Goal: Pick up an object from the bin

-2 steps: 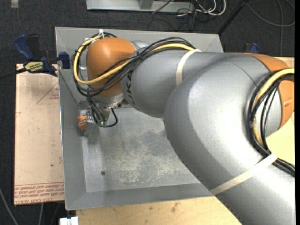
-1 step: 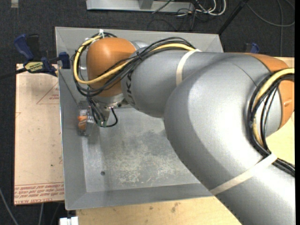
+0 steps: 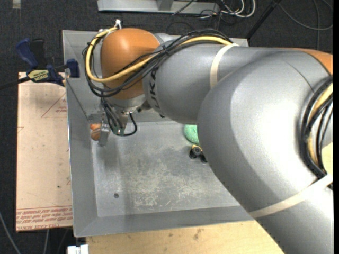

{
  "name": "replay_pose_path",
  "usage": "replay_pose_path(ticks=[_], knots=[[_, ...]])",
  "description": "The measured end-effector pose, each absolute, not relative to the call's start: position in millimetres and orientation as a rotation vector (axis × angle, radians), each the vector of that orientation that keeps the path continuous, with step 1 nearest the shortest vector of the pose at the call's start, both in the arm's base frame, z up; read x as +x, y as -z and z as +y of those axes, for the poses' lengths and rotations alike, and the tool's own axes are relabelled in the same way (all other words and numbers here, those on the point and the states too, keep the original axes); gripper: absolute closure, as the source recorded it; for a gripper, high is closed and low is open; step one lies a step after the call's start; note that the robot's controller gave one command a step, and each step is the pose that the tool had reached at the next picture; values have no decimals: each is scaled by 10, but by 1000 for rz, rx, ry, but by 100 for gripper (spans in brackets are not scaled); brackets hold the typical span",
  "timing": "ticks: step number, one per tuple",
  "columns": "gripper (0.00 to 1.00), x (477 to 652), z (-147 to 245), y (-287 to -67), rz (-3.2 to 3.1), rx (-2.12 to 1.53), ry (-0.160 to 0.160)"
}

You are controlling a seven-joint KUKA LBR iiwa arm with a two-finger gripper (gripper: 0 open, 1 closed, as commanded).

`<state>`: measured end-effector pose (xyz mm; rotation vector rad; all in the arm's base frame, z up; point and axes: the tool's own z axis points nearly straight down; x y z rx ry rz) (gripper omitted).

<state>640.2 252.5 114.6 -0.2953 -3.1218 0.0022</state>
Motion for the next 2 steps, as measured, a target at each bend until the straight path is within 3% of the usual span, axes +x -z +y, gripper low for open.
replay_pose_path(ticks=[2], knots=[[100, 6426, 2533, -1548, -3133, -297, 6]])
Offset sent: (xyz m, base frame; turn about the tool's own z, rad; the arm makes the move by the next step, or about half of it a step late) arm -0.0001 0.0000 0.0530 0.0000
